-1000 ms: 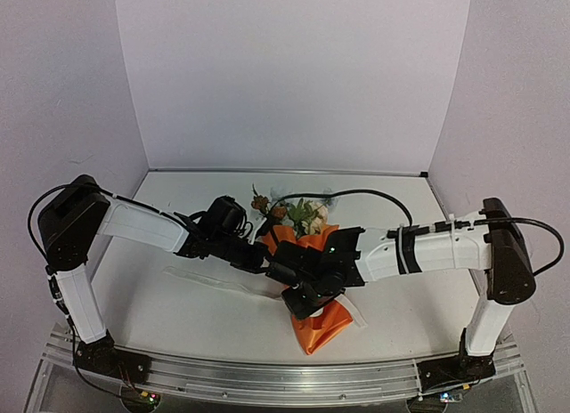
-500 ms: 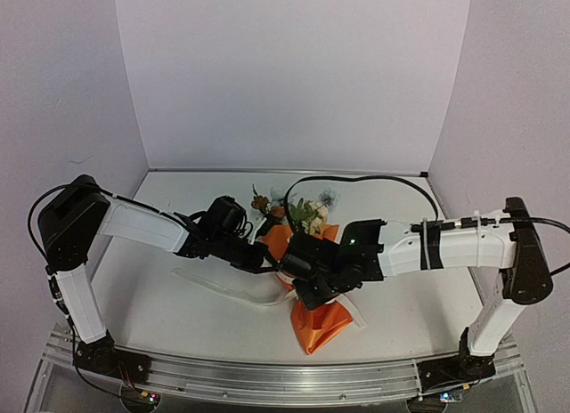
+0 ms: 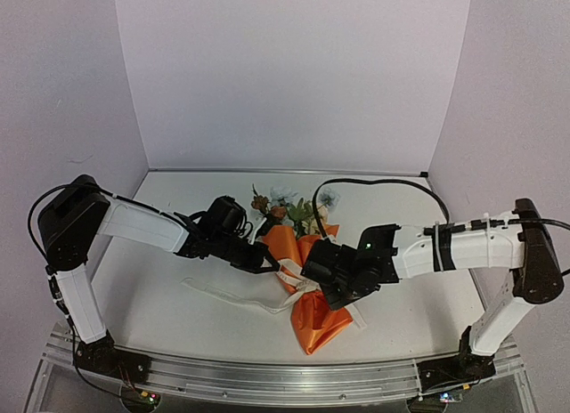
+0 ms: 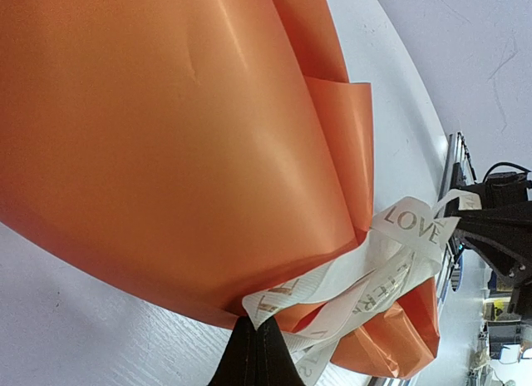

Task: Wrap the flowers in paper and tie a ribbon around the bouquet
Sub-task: Tie the half-tied ribbon around the folded bouquet.

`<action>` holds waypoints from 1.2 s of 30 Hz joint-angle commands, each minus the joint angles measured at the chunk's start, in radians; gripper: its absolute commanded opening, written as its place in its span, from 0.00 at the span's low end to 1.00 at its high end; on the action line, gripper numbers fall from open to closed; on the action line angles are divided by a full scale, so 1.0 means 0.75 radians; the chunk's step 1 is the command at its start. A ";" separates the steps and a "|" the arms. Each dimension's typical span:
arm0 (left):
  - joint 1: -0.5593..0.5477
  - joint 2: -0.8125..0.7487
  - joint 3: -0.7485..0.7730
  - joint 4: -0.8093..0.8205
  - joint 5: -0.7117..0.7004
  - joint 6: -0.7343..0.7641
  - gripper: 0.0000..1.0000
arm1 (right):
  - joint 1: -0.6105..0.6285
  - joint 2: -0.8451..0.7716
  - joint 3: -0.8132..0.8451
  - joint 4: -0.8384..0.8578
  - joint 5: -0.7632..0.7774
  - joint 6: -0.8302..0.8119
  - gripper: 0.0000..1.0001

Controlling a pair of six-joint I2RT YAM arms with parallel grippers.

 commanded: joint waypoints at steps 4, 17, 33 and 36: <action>-0.007 -0.003 0.000 0.080 0.016 -0.017 0.00 | -0.069 -0.073 -0.158 0.171 -0.035 0.020 0.01; 0.049 -0.017 -0.019 0.088 0.037 -0.018 0.00 | -0.132 0.051 -0.261 0.724 -0.530 0.188 0.00; 0.108 -0.170 -0.150 0.030 -0.023 0.003 0.00 | -0.124 -0.065 -0.144 0.440 -0.324 0.124 0.00; 0.108 -0.181 -0.167 0.035 -0.024 -0.004 0.00 | -0.114 -0.112 -0.157 0.380 -0.278 0.109 0.00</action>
